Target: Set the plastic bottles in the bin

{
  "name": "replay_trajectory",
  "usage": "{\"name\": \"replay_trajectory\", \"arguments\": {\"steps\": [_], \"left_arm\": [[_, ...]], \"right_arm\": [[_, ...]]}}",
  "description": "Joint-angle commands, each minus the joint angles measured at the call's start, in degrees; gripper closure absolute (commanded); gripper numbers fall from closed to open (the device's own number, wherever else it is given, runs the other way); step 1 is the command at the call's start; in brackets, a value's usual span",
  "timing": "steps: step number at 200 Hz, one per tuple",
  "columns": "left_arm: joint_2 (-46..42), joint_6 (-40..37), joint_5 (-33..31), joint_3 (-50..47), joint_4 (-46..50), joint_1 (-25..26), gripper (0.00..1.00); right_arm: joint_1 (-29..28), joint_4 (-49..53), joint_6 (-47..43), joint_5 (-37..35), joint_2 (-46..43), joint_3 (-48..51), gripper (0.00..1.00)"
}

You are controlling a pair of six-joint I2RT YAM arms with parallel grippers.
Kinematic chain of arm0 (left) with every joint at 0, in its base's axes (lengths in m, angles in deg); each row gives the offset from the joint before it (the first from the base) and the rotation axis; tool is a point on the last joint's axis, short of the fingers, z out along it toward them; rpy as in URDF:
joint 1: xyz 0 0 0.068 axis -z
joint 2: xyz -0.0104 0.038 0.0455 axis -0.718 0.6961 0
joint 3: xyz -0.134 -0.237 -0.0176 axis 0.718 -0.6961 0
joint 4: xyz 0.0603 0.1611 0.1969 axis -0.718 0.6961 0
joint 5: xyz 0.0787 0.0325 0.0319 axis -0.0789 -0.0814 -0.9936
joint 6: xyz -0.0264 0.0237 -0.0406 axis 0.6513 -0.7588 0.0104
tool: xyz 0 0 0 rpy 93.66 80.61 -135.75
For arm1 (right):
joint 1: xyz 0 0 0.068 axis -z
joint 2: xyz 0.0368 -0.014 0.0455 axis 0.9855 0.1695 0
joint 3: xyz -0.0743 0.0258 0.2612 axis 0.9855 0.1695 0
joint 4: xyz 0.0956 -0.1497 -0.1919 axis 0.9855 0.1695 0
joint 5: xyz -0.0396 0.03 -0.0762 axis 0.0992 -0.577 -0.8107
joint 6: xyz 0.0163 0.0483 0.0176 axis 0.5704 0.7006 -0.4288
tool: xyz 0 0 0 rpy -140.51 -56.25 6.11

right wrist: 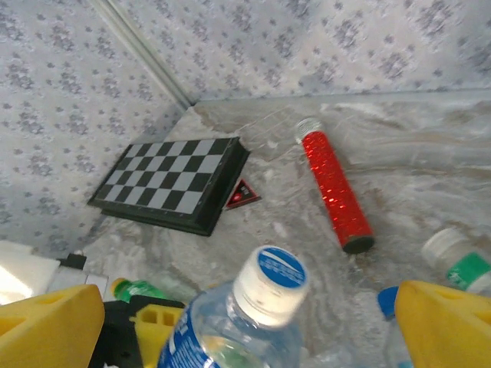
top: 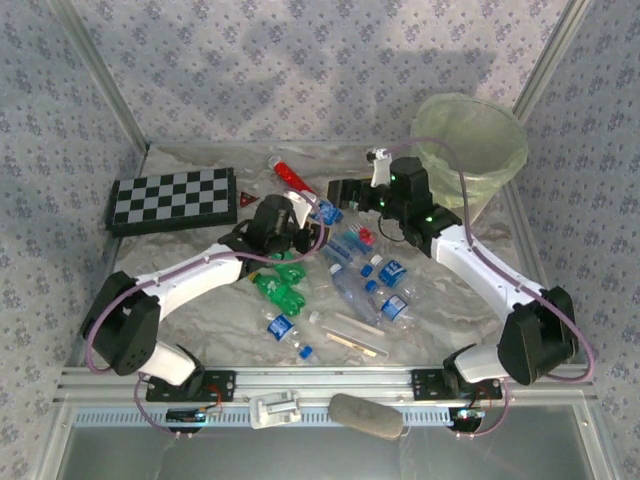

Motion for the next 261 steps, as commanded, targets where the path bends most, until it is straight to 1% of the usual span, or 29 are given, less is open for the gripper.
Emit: {"name": "replay_trajectory", "arguments": {"steps": [1, 55, 99, 142, 176, 226, 261], "left_arm": [[-2.51, 0.59, -3.24, 0.00, -7.26, 1.07, 0.48], [-3.65, 2.35, -3.95, -0.64, -10.21, 1.88, 0.47], [-6.12, 5.04, -3.72, -2.44, -14.69, 1.82, 0.47], [-8.00, 6.02, -4.49, -2.75, -14.97, 1.85, 0.47], [-8.70, 7.56, -3.44, -3.44, -16.61, 1.96, 0.47], [-8.44, 7.62, -1.47, -3.15, -17.34, 2.11, 0.46], [-8.70, 7.54, -0.78, -3.08, -17.68, 2.07, 0.45]], "right_arm": [[-0.79, -3.14, 3.25, 3.50, 2.24, 0.44, 0.01], [-1.46, -4.47, 4.61, 6.19, 5.01, 0.04, 0.02], [-1.54, -6.10, 6.22, 9.40, 7.24, -0.57, 0.06], [-1.59, -7.55, 6.75, 9.87, 7.07, -0.60, 0.08], [-1.59, -8.47, 7.39, 10.57, 7.25, -0.31, 0.08], [-2.14, -11.48, 9.78, 13.41, 8.69, -0.36, 0.12], [-2.68, -11.33, 9.68, 14.26, 9.36, -1.14, 0.14]]}}
